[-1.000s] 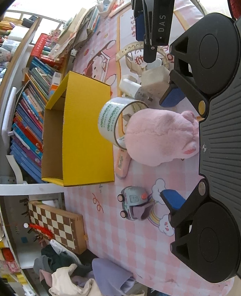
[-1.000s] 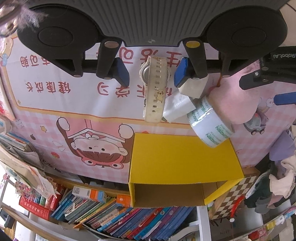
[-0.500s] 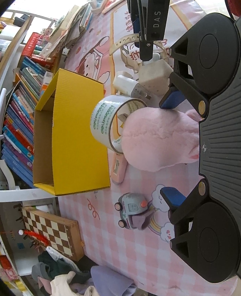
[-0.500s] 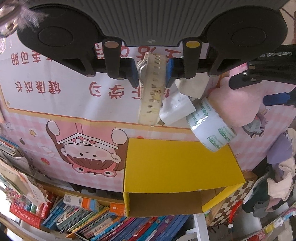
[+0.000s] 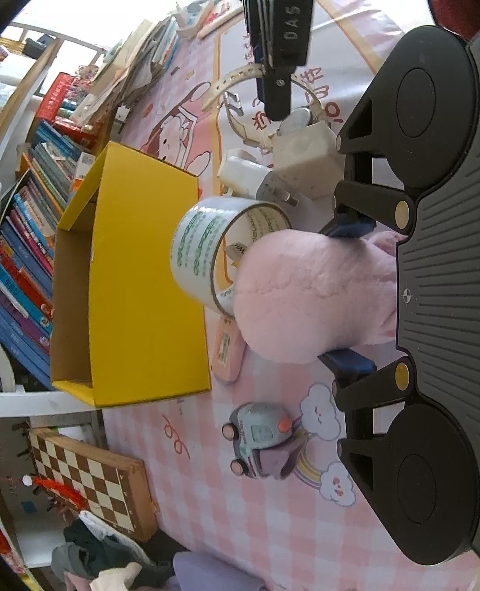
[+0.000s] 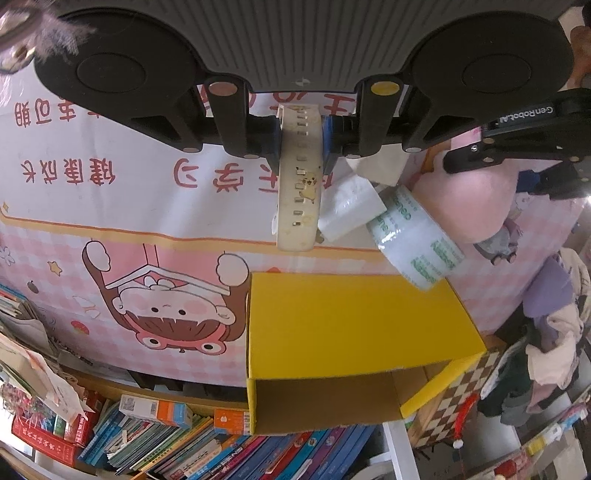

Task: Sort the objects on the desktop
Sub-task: 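Lift the watch and pig with both tools and carry them over the yellow box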

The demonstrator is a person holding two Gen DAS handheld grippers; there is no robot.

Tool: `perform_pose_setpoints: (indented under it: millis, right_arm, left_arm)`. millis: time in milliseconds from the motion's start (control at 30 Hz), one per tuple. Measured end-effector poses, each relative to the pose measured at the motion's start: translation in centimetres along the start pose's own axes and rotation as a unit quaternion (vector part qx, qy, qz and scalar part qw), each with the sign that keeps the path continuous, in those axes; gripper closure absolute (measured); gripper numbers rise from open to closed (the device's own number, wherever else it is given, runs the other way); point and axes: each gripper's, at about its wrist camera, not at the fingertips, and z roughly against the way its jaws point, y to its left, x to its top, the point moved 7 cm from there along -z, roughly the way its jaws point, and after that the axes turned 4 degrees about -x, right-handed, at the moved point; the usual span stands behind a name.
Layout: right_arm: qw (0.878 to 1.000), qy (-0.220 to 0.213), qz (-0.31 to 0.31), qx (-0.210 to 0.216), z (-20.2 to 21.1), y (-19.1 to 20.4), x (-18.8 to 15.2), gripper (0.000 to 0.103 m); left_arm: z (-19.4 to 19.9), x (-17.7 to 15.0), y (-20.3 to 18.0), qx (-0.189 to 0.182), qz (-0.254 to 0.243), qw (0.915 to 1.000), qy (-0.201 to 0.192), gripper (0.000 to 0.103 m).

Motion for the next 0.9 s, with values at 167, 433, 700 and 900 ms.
perform_pose_setpoints:
  millis: [167,433,700,900]
  right_arm:
    - [1.000,0.000,-0.022,0.013,0.6,-0.9,0.8,0.084]
    - [0.998,-0.020,-0.047,0.032,2.9,-2.2,2.9,0.084]
    - [0.996,-0.072,-0.024,0.054,6.0,-1.6,6.4,0.084]
    - [0.992,-0.111,0.002,0.065,7.8,-1.2,10.1,0.084]
  left_arm:
    - [1.5,0.3,1.9,0.006,0.034,0.9994,-0.003,0.051]
    - [5.3,1.8,2.9,0.015,0.050,0.9976,-0.046,0.052]
    - [7.9,5.4,2.3,0.000,0.046,0.9934,-0.105,0.052]
    - [8.8,9.4,1.3,-0.012,0.018,0.9888,-0.148,0.052]
